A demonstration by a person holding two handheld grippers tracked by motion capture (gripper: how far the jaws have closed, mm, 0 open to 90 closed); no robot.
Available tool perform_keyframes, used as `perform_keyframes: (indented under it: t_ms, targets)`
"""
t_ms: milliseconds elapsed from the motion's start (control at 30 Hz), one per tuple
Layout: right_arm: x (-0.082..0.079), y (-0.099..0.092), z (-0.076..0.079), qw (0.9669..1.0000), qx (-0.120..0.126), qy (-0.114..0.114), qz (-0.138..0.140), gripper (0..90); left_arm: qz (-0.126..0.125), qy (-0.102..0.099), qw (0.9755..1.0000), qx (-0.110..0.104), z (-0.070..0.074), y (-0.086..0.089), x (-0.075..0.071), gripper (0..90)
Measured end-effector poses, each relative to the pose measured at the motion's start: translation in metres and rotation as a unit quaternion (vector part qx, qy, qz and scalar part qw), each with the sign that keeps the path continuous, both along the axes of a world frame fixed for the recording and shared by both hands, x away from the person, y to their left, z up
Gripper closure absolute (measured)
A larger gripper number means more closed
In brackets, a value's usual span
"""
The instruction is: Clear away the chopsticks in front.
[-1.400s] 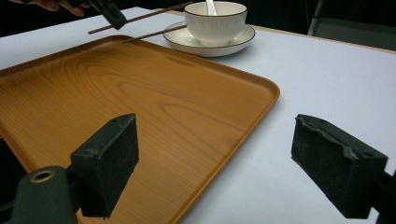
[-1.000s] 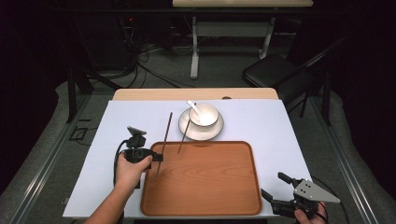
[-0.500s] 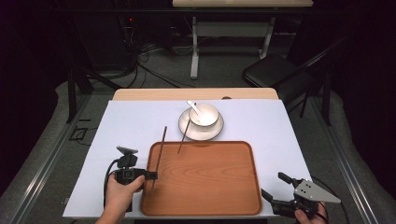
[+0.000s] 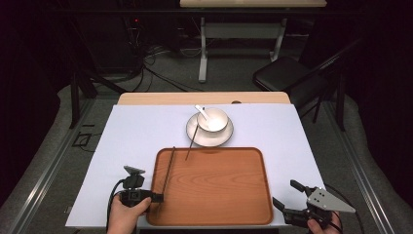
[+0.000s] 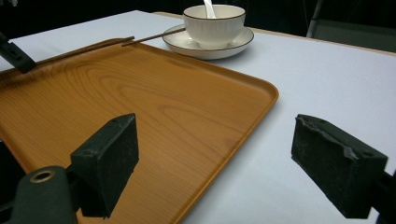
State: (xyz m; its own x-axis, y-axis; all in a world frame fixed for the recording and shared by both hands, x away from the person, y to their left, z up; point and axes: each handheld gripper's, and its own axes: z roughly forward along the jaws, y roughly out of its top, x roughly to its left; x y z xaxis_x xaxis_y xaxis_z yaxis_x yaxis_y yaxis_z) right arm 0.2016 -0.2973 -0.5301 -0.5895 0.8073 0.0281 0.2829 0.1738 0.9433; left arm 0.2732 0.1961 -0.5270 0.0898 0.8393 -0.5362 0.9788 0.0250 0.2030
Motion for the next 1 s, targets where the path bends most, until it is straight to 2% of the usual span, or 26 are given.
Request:
perform_keyframes:
  t_ms: [200, 500, 1000]
  targets:
    - [0.0, 0.0, 0.0, 1.0, -0.001, -0.001, 0.0, 14.7, 0.006, 0.005, 0.9999, 0.008, -0.003, -0.003, 0.0, 85.4]
    - [0.0, 0.0, 0.0, 1.0, -0.001, -0.003, 0.0, 14.7, 0.002, 0.007, 0.9994, 0.033, -0.003, -0.009, 0.001, 85.3]
    - [-0.001, 0.0, 0.0, 1.0, -0.001, -0.005, 0.0, 14.7, -0.001, 0.016, 0.9995, 0.026, -0.008, -0.011, 0.002, 84.2]
